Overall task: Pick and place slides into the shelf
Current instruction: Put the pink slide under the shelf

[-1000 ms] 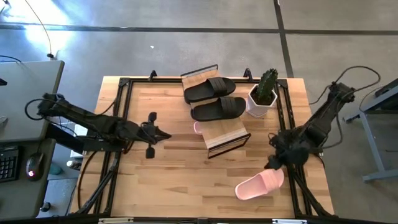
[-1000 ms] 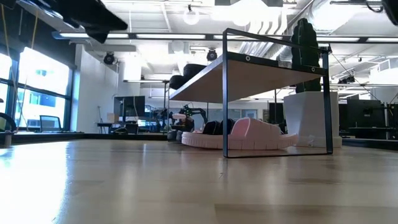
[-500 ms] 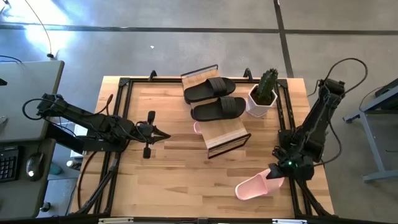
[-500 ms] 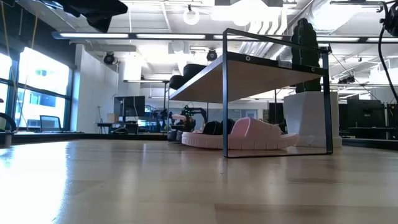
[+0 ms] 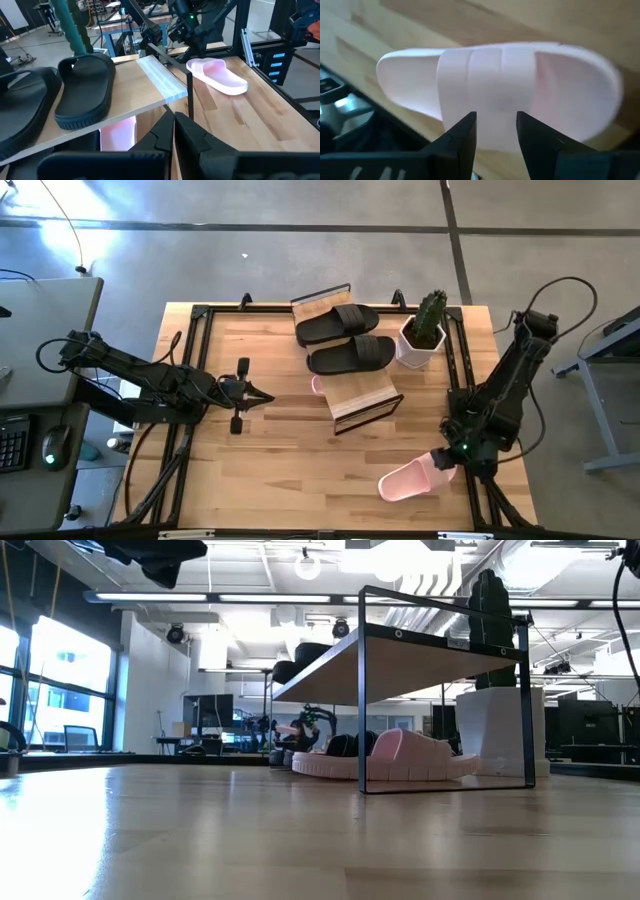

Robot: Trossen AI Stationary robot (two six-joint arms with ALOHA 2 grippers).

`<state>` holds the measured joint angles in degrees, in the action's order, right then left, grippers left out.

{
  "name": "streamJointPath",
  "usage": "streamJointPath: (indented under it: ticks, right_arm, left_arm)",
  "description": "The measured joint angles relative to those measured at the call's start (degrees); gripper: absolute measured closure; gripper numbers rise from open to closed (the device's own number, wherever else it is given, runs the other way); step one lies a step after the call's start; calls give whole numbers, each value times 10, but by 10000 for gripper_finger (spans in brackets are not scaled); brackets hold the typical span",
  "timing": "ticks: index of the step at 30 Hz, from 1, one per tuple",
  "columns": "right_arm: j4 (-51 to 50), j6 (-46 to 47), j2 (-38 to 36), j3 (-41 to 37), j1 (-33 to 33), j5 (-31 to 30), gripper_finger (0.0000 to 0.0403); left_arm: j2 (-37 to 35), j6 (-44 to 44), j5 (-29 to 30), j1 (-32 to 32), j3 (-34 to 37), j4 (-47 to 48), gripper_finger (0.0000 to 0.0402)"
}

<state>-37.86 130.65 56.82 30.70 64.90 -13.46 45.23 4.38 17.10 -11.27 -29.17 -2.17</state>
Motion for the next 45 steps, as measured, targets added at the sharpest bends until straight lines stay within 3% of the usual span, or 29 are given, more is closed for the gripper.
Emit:
streamJointPath:
  ticks: [6, 24, 36, 45]
  right_arm:
    - [-109, -4, 24, 63, 0, -2, 272]
    - [-39, -6, 76, 32, 14, -1, 272]
    - [-1, -11, 104, 32, 16, -31, 272]
    - [67, -35, 103, 32, 16, -124, 272]
  left_arm:
    - [0, 3, 0, 0, 0, -9, 396]
    - [0, 3, 1, 0, 0, -8, 396]
    - [0, 5, 1, 0, 0, -8, 396]
    - [0, 14, 2, 0, 0, -9, 396]
